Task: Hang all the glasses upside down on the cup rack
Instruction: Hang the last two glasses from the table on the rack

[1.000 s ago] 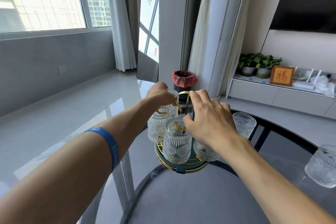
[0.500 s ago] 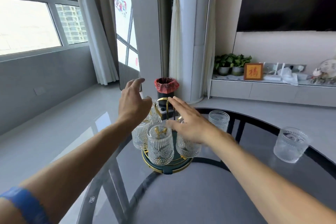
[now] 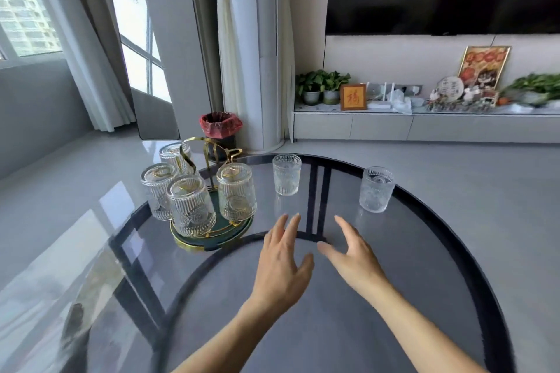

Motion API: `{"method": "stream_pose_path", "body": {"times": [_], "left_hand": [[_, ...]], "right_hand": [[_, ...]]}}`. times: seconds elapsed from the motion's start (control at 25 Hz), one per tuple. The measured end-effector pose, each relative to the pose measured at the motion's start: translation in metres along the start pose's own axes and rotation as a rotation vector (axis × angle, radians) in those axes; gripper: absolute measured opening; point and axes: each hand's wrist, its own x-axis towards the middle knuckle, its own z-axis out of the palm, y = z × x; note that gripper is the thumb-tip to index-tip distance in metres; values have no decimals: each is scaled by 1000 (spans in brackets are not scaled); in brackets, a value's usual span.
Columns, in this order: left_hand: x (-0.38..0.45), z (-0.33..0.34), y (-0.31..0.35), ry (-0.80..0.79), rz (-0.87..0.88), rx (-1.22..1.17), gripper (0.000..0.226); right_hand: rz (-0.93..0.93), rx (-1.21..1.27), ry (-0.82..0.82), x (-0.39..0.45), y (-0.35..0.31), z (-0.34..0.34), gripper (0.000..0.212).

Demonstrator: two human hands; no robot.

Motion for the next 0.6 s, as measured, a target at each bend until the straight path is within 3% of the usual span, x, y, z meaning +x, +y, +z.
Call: {"method": "stream_pose_path", "body": {"times": [0.08,0.2,0.36,0.48,0.6], "left_hand": [[0,33,-20,-193,-68,234,74],[18,48,-41,-360,-17,504,77],[35,54,-52,-336,64,601,81],[38,57,-57,-296,84,597,82],[36,57,-57,-275,73,594,81]], "right_hand": [[84,10,53,-2,26,-10,79],[145,130,116,12,51,-26,90],[168,379,278,53,63,-36,106],[180,345,519,91,68,-37,112],[183,299,571,125,71,-38,112]]}}
